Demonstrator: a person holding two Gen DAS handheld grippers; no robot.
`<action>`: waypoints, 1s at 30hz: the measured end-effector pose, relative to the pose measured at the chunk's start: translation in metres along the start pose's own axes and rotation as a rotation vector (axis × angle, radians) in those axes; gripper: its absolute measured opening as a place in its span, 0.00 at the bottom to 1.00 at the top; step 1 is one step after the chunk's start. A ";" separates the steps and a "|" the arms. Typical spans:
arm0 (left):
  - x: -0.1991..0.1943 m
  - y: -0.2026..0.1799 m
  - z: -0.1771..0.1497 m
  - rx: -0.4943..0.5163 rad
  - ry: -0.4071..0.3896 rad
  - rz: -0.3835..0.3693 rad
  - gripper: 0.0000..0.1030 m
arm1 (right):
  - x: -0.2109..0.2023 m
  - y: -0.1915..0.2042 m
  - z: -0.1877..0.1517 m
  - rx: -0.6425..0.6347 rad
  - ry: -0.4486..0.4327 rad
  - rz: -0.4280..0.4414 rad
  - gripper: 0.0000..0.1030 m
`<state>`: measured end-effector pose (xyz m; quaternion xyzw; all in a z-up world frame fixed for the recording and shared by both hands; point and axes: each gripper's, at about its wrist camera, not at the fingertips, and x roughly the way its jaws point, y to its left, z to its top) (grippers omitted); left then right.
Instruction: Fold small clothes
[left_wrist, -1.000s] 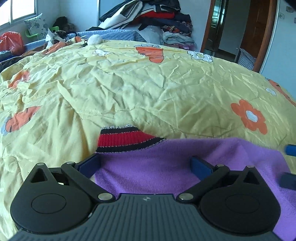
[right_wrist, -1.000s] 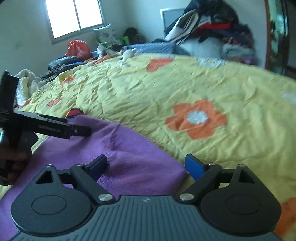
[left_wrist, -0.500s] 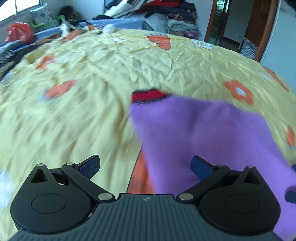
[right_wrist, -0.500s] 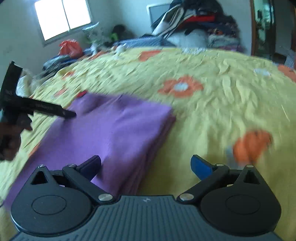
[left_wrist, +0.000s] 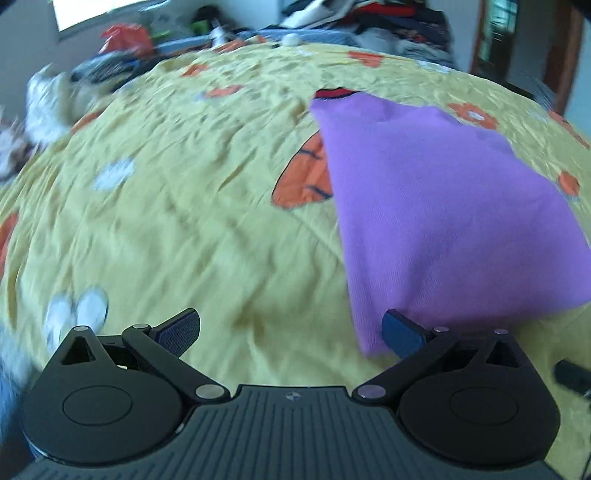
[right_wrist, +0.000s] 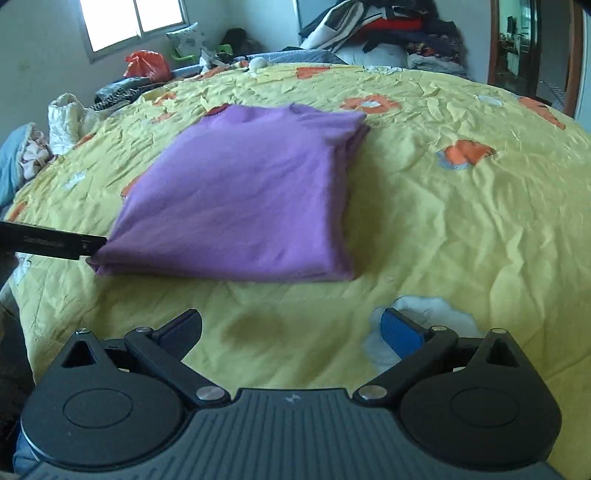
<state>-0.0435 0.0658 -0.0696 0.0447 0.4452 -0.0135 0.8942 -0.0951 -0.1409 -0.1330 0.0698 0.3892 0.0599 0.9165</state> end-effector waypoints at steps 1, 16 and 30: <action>-0.002 -0.001 -0.005 -0.009 0.018 0.006 1.00 | 0.000 0.005 -0.002 -0.008 -0.005 0.012 1.00; -0.003 -0.021 -0.036 -0.037 -0.041 -0.056 1.00 | 0.014 0.039 -0.014 -0.031 -0.108 -0.050 1.00; 0.001 -0.029 -0.035 -0.008 -0.086 -0.086 1.00 | 0.025 0.061 -0.012 -0.120 -0.087 -0.088 1.00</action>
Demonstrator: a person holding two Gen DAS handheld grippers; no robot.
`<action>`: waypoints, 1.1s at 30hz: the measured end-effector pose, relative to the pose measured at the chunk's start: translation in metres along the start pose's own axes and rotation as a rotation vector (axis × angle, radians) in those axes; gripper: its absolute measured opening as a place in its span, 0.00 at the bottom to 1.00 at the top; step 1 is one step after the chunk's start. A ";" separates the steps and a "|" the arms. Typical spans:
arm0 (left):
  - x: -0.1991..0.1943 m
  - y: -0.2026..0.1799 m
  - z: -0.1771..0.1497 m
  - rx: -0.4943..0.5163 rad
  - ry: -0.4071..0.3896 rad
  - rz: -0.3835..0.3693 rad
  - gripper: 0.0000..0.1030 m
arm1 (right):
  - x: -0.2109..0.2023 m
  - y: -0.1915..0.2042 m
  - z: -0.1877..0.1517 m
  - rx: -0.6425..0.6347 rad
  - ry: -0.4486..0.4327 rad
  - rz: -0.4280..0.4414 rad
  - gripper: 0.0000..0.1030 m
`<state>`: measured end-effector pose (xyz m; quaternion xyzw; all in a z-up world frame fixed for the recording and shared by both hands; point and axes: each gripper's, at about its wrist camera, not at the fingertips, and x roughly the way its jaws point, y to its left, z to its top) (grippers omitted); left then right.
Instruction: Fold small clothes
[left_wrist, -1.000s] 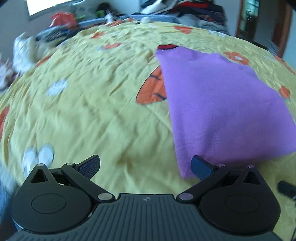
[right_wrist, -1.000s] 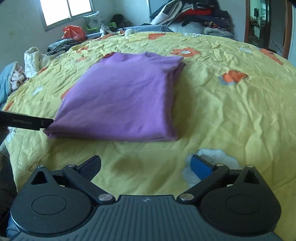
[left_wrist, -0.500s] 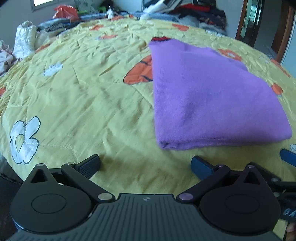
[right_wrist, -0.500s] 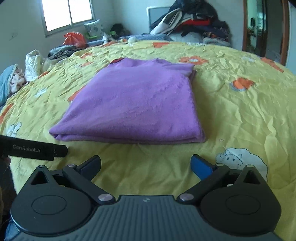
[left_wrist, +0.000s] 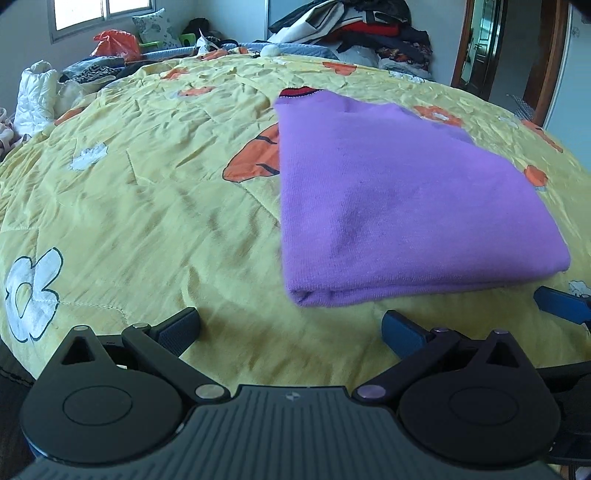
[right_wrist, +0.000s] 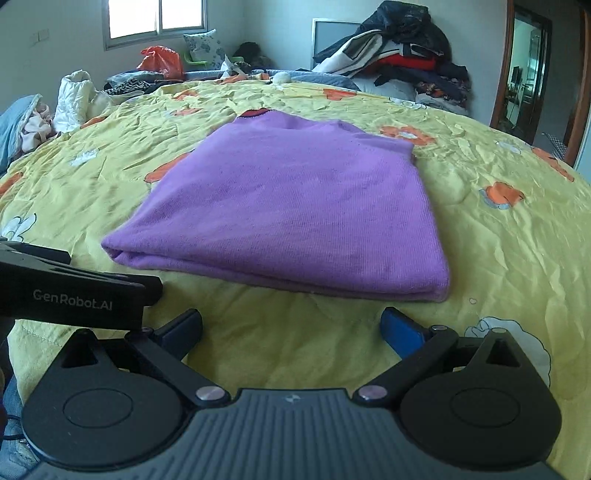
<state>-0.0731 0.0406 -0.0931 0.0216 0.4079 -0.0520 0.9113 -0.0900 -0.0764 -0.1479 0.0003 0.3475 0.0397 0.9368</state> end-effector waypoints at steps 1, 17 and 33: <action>0.000 0.000 0.000 -0.001 -0.003 0.000 1.00 | 0.000 0.000 0.000 0.000 0.000 0.000 1.00; 0.002 -0.002 -0.003 0.008 -0.044 -0.009 1.00 | 0.000 0.000 0.000 0.001 0.000 -0.001 1.00; 0.003 -0.002 -0.004 0.010 -0.055 -0.010 1.00 | 0.000 0.000 0.000 0.001 -0.001 -0.001 1.00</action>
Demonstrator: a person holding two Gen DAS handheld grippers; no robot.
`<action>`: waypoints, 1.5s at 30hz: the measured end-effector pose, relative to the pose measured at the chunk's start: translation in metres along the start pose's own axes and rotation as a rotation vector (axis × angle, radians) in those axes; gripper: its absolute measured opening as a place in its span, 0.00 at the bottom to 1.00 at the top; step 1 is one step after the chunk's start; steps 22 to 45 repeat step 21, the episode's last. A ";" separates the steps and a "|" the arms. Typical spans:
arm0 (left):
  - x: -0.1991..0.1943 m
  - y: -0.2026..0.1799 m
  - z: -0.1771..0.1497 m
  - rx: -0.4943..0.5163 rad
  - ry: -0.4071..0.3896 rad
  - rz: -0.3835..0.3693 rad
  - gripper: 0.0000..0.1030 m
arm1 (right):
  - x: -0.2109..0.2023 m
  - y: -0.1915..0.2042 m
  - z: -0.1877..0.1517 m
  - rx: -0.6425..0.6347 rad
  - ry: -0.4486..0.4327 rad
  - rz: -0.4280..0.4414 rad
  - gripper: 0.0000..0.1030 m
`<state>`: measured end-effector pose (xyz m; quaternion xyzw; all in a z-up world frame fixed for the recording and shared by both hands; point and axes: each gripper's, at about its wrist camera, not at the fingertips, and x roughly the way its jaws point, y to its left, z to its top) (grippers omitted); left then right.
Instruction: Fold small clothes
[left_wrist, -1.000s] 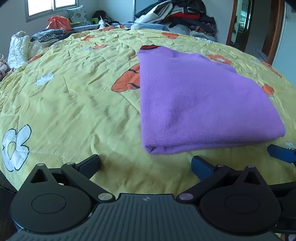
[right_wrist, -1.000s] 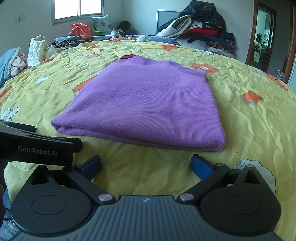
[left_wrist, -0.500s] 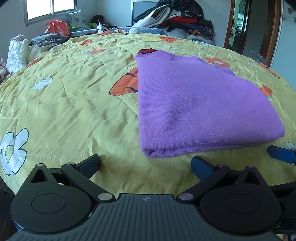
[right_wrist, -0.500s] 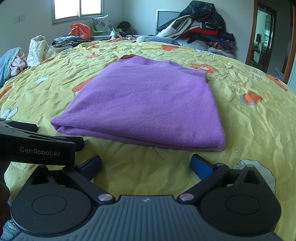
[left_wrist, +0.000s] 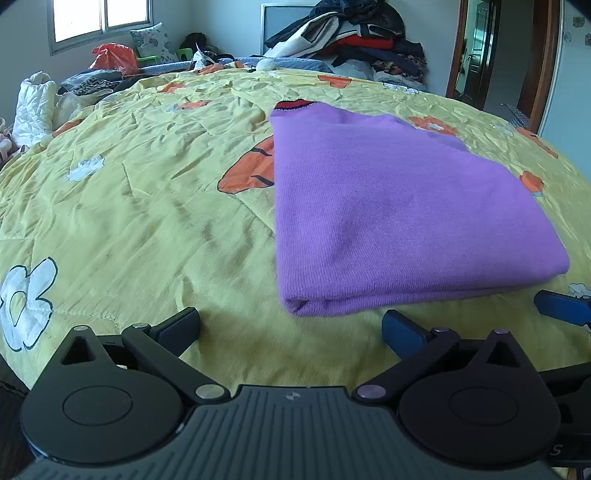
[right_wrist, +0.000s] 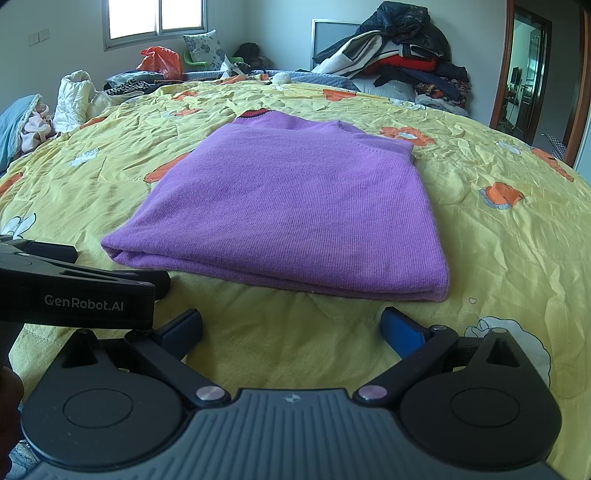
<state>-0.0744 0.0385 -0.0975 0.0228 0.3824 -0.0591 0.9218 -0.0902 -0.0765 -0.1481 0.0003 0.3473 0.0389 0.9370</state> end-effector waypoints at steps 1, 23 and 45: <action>0.000 0.000 0.000 0.000 0.000 0.000 1.00 | 0.000 0.000 0.000 0.000 0.000 0.000 1.00; 0.001 0.002 -0.001 -0.001 -0.007 -0.009 1.00 | 0.000 0.000 0.000 0.000 0.000 0.000 1.00; 0.001 0.002 -0.001 -0.001 -0.007 -0.009 1.00 | 0.000 0.000 0.000 0.000 0.000 0.000 1.00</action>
